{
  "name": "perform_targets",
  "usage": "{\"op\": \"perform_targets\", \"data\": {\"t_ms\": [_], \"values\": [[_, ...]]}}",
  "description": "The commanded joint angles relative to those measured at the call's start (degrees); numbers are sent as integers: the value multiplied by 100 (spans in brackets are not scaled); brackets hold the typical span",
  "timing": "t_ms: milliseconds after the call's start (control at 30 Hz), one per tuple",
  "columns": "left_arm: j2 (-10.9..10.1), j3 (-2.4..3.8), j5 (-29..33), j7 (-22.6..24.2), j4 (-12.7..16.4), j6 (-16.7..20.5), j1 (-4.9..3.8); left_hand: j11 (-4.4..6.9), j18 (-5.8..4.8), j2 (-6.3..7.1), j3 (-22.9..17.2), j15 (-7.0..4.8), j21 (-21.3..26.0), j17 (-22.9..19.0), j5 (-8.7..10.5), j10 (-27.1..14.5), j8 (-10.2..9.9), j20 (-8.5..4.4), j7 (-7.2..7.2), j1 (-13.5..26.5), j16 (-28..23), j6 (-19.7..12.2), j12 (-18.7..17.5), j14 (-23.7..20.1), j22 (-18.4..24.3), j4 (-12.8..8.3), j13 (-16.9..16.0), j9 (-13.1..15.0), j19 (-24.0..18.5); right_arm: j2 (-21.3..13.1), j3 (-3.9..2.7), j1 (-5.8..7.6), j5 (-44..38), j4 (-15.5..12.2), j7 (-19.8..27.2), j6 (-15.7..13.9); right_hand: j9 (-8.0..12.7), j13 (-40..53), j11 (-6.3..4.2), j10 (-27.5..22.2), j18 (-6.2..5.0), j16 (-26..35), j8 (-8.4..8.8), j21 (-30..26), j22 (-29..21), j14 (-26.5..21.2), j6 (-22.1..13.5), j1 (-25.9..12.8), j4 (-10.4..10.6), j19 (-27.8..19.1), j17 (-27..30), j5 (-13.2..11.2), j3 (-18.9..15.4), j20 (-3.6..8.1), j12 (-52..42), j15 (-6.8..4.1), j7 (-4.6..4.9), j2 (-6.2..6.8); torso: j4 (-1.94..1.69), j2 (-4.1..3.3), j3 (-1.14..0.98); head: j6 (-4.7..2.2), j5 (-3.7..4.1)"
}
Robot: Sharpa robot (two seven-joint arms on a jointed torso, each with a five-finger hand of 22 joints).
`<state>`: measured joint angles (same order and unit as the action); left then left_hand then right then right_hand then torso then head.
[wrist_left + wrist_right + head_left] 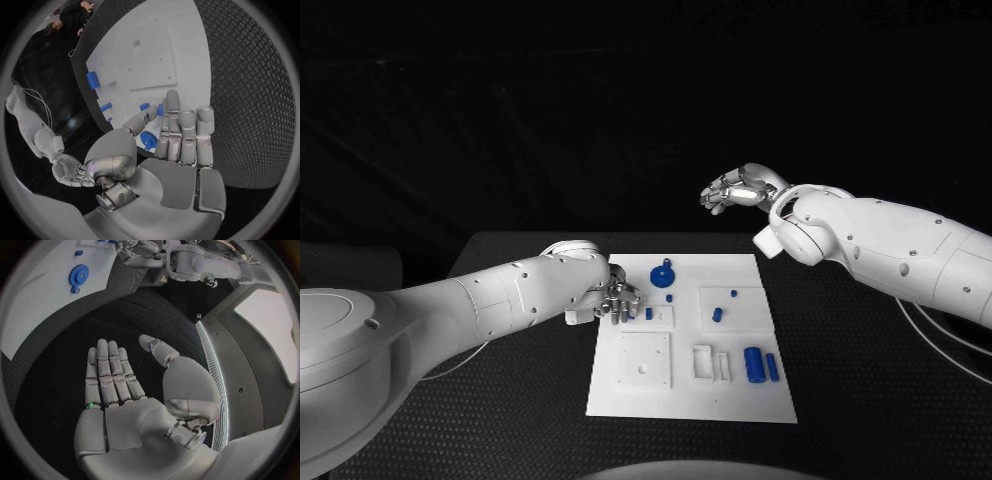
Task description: Assemble the parts on the task board
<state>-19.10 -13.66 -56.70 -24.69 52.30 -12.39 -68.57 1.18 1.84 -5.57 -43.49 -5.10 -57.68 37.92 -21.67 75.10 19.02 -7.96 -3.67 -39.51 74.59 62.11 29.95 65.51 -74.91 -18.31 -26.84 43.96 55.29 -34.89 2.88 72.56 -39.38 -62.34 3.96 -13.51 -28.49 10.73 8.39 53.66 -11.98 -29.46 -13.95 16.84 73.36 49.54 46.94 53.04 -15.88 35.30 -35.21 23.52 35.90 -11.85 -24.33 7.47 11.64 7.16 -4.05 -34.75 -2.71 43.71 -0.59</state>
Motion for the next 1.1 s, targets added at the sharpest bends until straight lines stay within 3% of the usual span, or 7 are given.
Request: {"op": "perform_targets", "data": {"t_ms": [33, 1100], "values": [[0, 2, -73, 53, -7, -5, 1, 130, 146, -104, -368, -350, -28, -6, -30, 91, 37, -594, 30, -67, 30, 11, 31, 287, -120, 149, -9, 7, 7, 3, -4, 1, 0, -6, 41, 66, 6, -8, 5, 54, 50, 32, -23, -34, 9, -2, -42, 52, 3, 2, 9, 16, -28, -8, 37, 25, 10, 16, 0, 3, 3, -10, -7], [32, 1, -66, 23, -79, -159, 43, 128, 147, -107, -369, -348, -35, -22, -19, 75, 29, -592, 28, -75, 38, 5, 42, 281, -116, 150, -31, 18, 0, 7, -4, 1, 8, -5, 32, 85, 11, -29, 4, 62, 51, 34, -28, -46, 19, -3, -41, 54, 3, 3, 17, 16, -29, -8, 40, 26, 9, 11, 2, 4, -3, 31, 5]]}}
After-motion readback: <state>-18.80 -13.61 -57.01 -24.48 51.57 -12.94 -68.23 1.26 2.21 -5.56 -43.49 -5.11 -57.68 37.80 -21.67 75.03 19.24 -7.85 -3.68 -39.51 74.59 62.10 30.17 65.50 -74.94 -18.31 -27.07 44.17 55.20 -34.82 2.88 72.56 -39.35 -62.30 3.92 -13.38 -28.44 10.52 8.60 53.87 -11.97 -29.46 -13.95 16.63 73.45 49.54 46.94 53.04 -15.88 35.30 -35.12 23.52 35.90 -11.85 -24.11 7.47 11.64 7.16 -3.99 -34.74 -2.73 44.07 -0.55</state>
